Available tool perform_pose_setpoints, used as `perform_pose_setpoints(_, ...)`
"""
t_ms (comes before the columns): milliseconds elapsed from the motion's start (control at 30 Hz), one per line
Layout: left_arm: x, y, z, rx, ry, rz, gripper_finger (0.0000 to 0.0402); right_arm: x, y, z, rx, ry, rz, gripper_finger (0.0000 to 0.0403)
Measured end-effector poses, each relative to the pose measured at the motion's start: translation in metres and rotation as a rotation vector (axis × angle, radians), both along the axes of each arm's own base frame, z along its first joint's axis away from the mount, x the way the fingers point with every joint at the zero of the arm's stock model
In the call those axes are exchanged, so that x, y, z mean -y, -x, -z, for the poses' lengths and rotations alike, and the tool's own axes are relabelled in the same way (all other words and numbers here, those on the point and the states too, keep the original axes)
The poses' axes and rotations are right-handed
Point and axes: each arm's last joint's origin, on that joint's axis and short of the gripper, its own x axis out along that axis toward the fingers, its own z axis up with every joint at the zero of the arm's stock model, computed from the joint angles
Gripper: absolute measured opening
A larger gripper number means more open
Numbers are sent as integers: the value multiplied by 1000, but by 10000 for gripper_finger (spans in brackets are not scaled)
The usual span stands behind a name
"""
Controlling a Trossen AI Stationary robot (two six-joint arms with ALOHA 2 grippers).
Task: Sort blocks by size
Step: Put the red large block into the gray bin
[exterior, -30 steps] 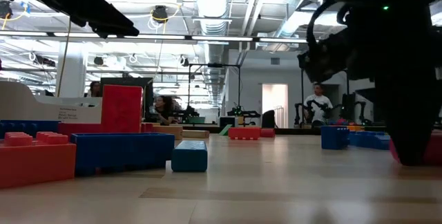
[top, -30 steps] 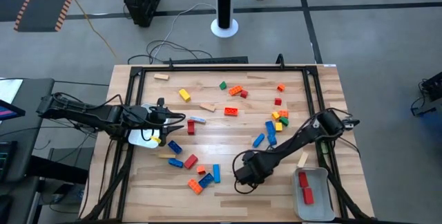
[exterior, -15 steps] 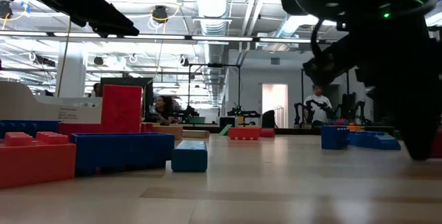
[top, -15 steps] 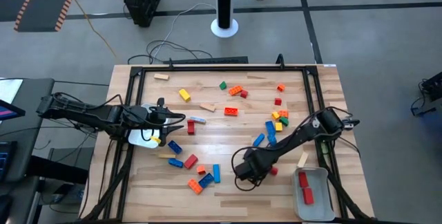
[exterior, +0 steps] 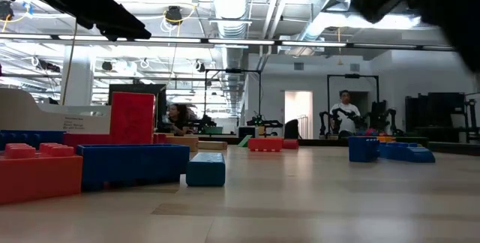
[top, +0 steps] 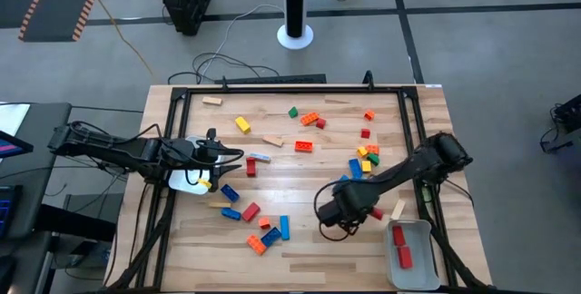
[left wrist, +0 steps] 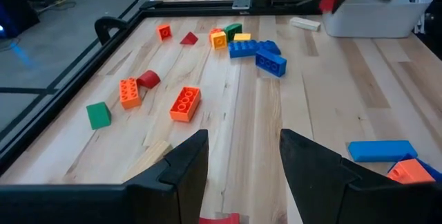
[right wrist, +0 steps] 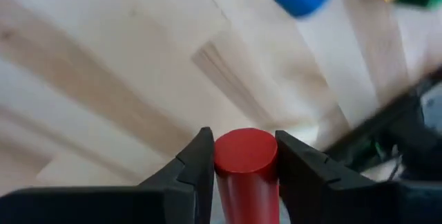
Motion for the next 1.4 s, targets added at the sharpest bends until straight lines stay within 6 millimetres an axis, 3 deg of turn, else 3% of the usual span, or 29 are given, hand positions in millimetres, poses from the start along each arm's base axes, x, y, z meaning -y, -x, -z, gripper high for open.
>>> perform_pose_setpoints(267,0,2,4,-40,24,-10,174,-43,51,-36,119,26,96,155)
perform_pose_setpoints(467,0,1,2,-18,35,-13,174,-77,87,-39,156,90,183,156)
perform_pose_setpoints(633,0,0,0,5,35,-13,174,-100,111,-26,185,135,235,156)
perform_pose_setpoints(767,0,-2,-6,67,7,-13,174,-109,126,-13,228,164,251,156)
perform_pose_setpoints(933,-1,-4,-21,208,-61,-44,174,-116,138,-12,352,204,196,156)
perform_pose_setpoints(1200,-4,-6,-36,343,-185,-165,174,-111,153,-16,448,360,27,157)
perform_pose_setpoints(1400,-4,-10,-36,349,-193,-179,174,-116,164,-16,518,372,-131,157)
